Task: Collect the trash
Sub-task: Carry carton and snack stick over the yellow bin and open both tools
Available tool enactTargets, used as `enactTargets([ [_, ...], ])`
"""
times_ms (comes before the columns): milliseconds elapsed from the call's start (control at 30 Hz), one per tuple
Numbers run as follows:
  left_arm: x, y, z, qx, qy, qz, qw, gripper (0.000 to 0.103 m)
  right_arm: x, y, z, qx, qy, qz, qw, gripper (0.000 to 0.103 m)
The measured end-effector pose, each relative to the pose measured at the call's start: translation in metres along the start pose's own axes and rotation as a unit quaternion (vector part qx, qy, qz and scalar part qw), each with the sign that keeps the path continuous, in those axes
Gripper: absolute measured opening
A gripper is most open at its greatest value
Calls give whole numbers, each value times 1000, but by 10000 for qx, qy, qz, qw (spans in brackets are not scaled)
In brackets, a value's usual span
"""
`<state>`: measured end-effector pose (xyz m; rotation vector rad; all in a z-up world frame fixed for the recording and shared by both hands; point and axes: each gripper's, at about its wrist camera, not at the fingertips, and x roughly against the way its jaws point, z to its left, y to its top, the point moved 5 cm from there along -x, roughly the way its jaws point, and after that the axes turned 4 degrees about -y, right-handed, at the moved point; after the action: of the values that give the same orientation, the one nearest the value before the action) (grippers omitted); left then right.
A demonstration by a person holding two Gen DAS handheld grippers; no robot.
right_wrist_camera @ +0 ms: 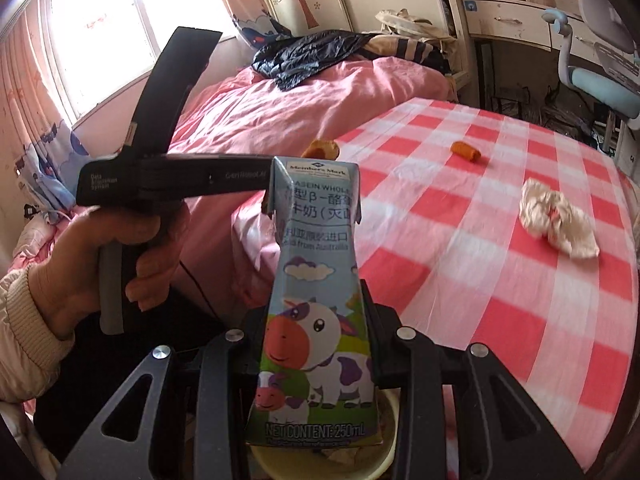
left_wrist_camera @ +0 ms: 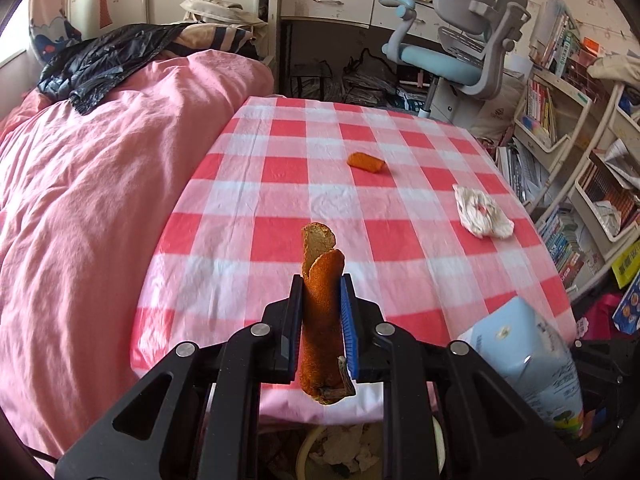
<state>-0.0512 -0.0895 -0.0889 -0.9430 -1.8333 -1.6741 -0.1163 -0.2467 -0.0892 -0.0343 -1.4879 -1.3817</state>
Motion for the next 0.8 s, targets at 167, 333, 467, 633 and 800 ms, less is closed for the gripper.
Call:
enactTargets([
  [167, 7, -18, -7, -61, 7, 71, 10000, 17, -5, -26, 10, -33, 4, 346, 9994, 35],
  [333, 8, -46, -16, 22, -15, 345, 9994, 17, -24, -58, 20, -76, -38, 945, 9955, 35],
  [467, 2, -79, -18, 389, -142, 811, 9958, 17, -42, -80, 18, -193, -170, 1476, 9887, 37],
  [633, -1, -121, -27, 590, -367, 1318, 9888, 17, -41, -86, 1, -483, -509, 1538, 9856, 49],
  [800, -3, -148, -42, 476, -553, 1659, 9834, 19, -22, -83, -18, -790, -961, 1167, 9853, 67],
])
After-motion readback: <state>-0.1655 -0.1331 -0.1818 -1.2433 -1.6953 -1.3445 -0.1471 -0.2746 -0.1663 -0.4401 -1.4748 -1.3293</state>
